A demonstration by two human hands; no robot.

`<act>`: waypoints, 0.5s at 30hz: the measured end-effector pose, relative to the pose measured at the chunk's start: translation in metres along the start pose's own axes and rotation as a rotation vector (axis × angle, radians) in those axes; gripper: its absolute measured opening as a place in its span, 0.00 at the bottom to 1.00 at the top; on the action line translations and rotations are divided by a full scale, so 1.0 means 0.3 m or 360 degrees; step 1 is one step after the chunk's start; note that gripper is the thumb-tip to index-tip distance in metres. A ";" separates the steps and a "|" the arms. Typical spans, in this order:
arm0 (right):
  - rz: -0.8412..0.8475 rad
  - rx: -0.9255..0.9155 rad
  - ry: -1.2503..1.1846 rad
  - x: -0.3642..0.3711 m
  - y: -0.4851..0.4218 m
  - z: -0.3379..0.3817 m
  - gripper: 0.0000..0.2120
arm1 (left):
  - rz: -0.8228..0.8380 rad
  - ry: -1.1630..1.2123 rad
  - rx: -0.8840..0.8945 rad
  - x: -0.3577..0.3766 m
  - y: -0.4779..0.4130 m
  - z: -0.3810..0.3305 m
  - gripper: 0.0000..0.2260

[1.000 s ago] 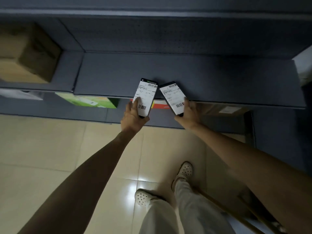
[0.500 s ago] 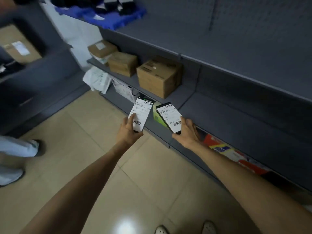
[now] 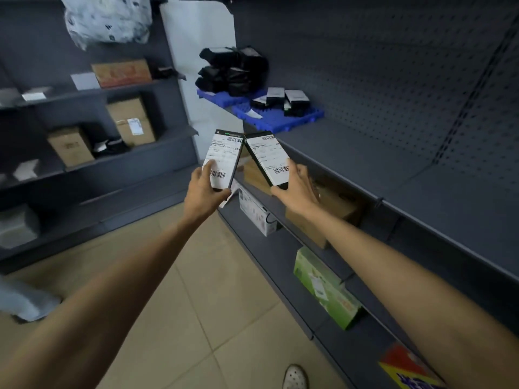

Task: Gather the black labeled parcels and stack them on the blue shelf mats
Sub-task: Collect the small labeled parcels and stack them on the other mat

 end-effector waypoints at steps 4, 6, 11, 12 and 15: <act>0.0002 -0.0077 0.0006 -0.039 -0.294 0.001 0.42 | -0.0037 0.0038 -0.0029 0.030 -0.268 -0.072 0.36; -0.0037 -0.0119 -0.0011 -0.080 -0.453 -0.006 0.42 | -0.0056 0.0034 0.0016 0.045 -0.424 -0.126 0.35; -0.0134 -0.0147 0.0008 -0.170 -0.811 -0.055 0.41 | -0.0061 0.0106 0.0088 0.134 -0.777 -0.252 0.34; -0.0141 -0.0126 0.0031 -0.175 -0.867 -0.069 0.41 | -0.0032 0.0150 0.0080 0.161 -0.832 -0.268 0.34; -0.0142 -0.0037 0.0045 -0.171 -1.019 -0.103 0.41 | 0.0051 0.0251 0.0068 0.231 -0.993 -0.298 0.34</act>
Point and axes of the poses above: each hand's wrist, its own y-axis away from the middle knuckle, its own x-axis out of the palm, z = x × y, the point moved 5 cm from there along -y, towards the middle knuckle
